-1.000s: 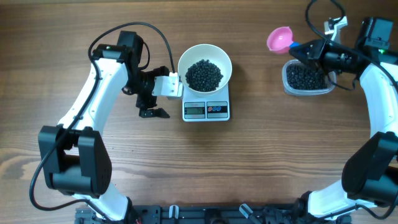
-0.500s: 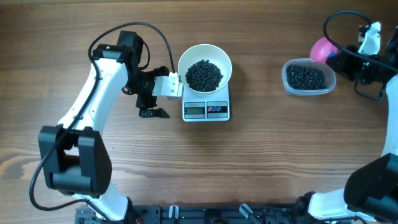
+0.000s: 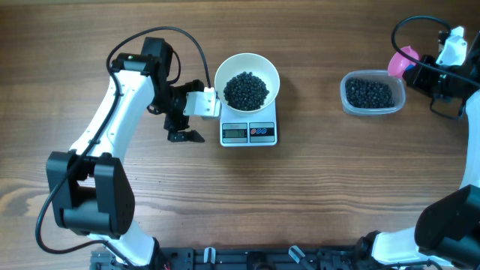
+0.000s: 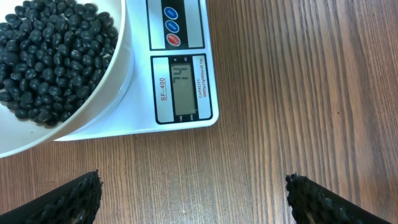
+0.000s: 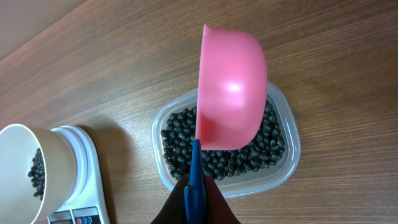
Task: Scoop item into bowl and weigh 150g on scale
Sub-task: 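Move the empty scoop back above the bean tub with the right gripper, then push the pink scoop into the beans in the tub with the right gripper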
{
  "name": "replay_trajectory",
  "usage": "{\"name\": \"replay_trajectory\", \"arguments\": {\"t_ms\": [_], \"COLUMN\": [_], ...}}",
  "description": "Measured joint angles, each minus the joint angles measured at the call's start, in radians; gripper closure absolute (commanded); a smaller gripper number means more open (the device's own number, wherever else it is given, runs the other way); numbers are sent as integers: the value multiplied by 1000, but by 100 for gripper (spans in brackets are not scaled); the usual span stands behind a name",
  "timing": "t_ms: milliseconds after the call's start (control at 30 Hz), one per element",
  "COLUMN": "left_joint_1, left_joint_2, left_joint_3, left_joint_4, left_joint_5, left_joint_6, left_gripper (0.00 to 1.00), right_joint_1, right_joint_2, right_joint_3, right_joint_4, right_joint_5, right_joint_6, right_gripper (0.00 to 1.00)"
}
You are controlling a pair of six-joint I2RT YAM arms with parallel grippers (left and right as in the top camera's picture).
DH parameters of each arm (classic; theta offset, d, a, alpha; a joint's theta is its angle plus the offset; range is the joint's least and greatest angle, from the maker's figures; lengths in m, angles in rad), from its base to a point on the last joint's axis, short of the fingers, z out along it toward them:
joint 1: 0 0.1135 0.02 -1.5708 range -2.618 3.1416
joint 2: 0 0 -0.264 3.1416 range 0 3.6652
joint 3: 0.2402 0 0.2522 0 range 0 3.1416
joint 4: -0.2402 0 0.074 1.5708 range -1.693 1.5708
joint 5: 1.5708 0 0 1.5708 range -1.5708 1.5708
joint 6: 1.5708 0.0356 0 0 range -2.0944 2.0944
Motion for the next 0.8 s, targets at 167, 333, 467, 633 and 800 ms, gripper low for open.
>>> {"name": "replay_trajectory", "arguments": {"t_ms": [167, 333, 467, 633, 800], "left_joint_1": [0, 0, 0, 0, 0], "left_joint_2": [0, 0, 0, 0, 0], "left_joint_3": [0, 0, 0, 0, 0], "left_joint_4": [0, 0, 0, 0, 0], "left_joint_5": [0, 0, 0, 0, 0], "left_joint_6": [0, 0, 0, 0, 0], "left_gripper": [0, 0, 0, 0, 0], "right_joint_1": [0, 0, 0, 0, 29], "right_joint_2": [0, 0, 0, 0, 3], "right_joint_3": [0, 0, 0, 0, 0], "right_joint_4": [0, -1, -15, -31, -31], "right_joint_5": [2, 4, 7, 16, 41], "right_joint_6": [0, -8, -48, -90, -120], "right_gripper": [96, 96, 96, 96, 96]}}
